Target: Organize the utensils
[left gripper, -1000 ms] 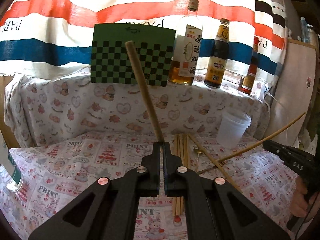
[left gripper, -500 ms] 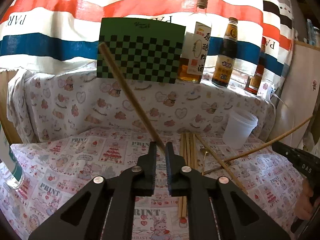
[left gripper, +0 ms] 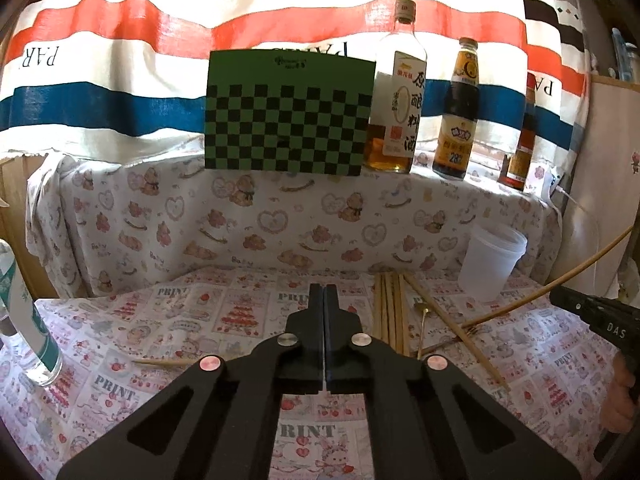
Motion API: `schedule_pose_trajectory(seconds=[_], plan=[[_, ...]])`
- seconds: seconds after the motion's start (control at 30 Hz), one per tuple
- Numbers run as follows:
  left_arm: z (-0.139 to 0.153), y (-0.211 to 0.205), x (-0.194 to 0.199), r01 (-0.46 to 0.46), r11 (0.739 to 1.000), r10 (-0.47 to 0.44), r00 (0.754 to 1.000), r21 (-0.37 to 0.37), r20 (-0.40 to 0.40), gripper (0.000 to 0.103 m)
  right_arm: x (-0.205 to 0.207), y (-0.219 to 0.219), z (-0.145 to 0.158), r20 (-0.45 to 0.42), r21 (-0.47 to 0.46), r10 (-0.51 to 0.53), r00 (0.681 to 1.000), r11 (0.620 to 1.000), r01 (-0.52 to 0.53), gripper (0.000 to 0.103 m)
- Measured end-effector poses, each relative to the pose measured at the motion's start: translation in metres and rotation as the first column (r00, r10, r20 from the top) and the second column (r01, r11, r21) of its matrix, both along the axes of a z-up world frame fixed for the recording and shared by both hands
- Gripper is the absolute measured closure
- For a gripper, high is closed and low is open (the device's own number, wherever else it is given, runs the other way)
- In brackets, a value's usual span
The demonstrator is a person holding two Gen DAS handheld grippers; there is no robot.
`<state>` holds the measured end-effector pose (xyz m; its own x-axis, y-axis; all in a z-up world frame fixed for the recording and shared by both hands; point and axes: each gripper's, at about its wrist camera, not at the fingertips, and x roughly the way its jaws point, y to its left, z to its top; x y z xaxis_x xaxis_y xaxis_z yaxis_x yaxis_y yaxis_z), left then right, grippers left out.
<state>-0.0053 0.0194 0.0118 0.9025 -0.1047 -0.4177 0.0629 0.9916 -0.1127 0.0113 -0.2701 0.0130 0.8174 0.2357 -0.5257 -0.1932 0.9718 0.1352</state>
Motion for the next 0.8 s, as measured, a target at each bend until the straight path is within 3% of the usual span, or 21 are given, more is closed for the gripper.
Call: schedule_pose_trajectory(seconds=[0.2,0.27,0.33,0.5,0.67,0.8], plan=[[0.002,0.006,0.005,0.001,1.000,0.000,0.999,0.009,-0.032,0.103,-0.002,-0.005,0.005,0.024,0.017,0.003,1.000,1.000,-0.004,0.102],[0.000,0.008,0.011,-0.030,0.999,0.032,0.997,0.040,-0.067,0.093,-0.002,-0.006,0.006,0.025,0.020,0.003,1.000,1.000,-0.004,0.102],[-0.006,0.012,0.019,-0.053,0.997,0.059,0.991,0.052,-0.120,0.072,-0.002,-0.006,0.006,0.016,0.018,0.013,1.000,1.000,-0.013,0.102],[-0.029,0.019,0.038,-0.069,0.997,0.076,0.966,0.037,-0.246,0.071,0.004,-0.002,-0.001,-0.035,0.010,0.052,0.998,0.999,-0.052,0.101],[-0.029,0.017,0.035,-0.064,0.997,0.073,0.970,0.045,-0.231,0.071,0.010,0.002,-0.008,-0.069,-0.001,0.067,0.995,0.998,-0.067,0.101],[-0.025,0.014,0.031,-0.056,0.997,0.066,0.975,0.052,-0.210,0.071,0.014,0.000,-0.013,-0.083,0.003,0.072,0.994,0.997,-0.072,0.089]])
